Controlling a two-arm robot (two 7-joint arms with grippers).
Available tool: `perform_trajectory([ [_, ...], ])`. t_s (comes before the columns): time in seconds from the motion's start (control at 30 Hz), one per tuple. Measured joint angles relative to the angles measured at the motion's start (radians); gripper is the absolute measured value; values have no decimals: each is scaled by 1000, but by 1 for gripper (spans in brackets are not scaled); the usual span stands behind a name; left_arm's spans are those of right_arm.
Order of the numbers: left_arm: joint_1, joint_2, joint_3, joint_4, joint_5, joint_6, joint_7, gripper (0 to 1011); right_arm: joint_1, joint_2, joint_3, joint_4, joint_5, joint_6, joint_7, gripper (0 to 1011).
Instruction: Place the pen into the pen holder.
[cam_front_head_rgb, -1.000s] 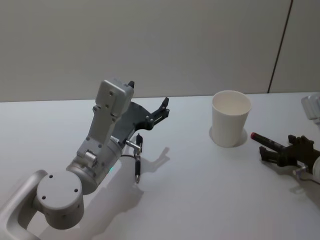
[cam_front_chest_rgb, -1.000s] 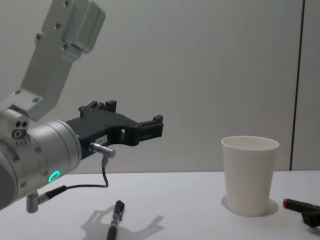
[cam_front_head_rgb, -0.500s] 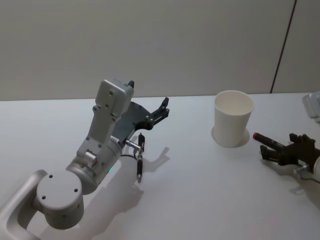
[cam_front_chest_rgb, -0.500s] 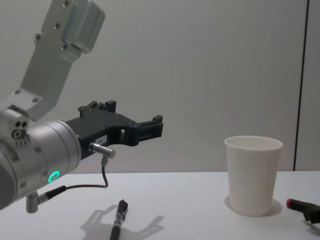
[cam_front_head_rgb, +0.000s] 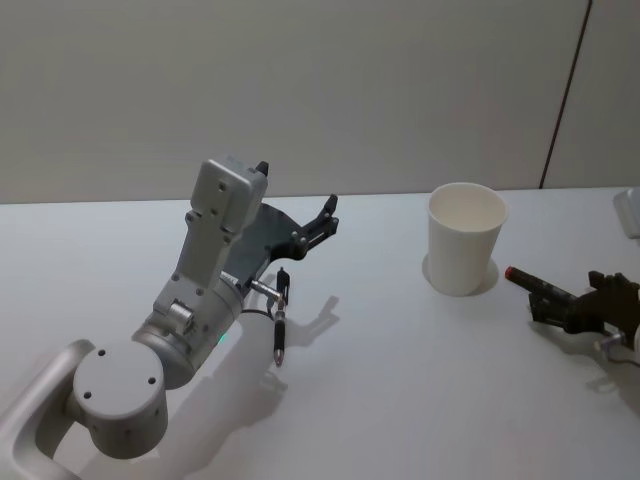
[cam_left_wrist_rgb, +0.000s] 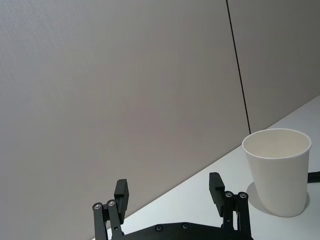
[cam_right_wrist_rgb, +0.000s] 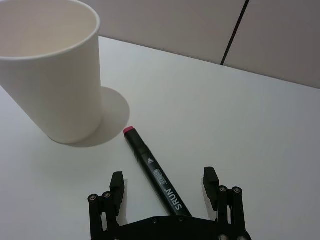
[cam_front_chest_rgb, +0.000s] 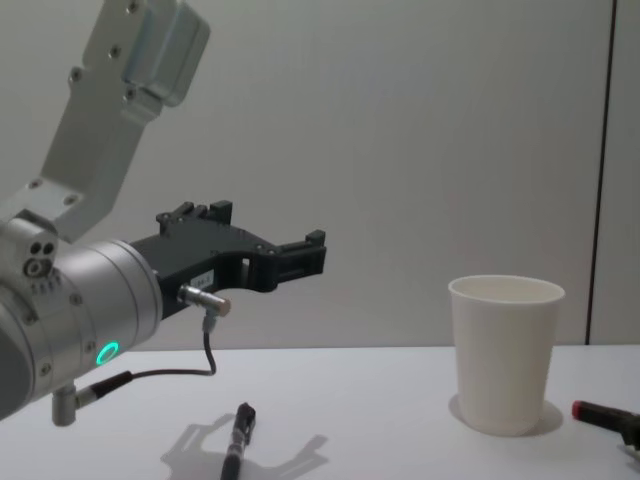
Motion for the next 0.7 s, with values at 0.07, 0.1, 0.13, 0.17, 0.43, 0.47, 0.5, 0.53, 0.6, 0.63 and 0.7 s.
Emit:
perform_trajectory([
  [0.07,0,0,0,0,0,0,0,1001,-1,0,1,-1,1,2,-1,1001],
  [0.1,0,0,0,0,0,0,0,1001,-2,0,2,-1,2,4,-2,1002],
  [0.13,0,0,0,0,0,0,0,1001,-2,0,2,-1,3,6,-2,1002],
  [0.17,0,0,0,0,0,0,0,1001,-3,0,2,-1,4,7,-3,1001],
  [0.43,0,0,0,0,0,0,0,1001,-2,-3,2,3,6,15,-2,1001],
  [0.47,0,0,0,0,0,0,0,1001,-1,-4,2,4,6,17,-1,1001],
  [0.5,0,0,0,0,0,0,0,1001,-1,-4,2,5,6,17,-1,1001],
  [0.53,0,0,0,0,0,0,0,1001,0,-5,1,6,5,18,0,1001],
  [0.6,0,0,0,0,0,0,0,1001,1,-6,1,7,5,19,1,1001],
  [0.63,0,0,0,0,0,0,0,1001,1,-6,1,7,5,19,2,1001],
  [0.7,0,0,0,0,0,0,0,1001,2,-7,1,8,4,20,2,1001],
])
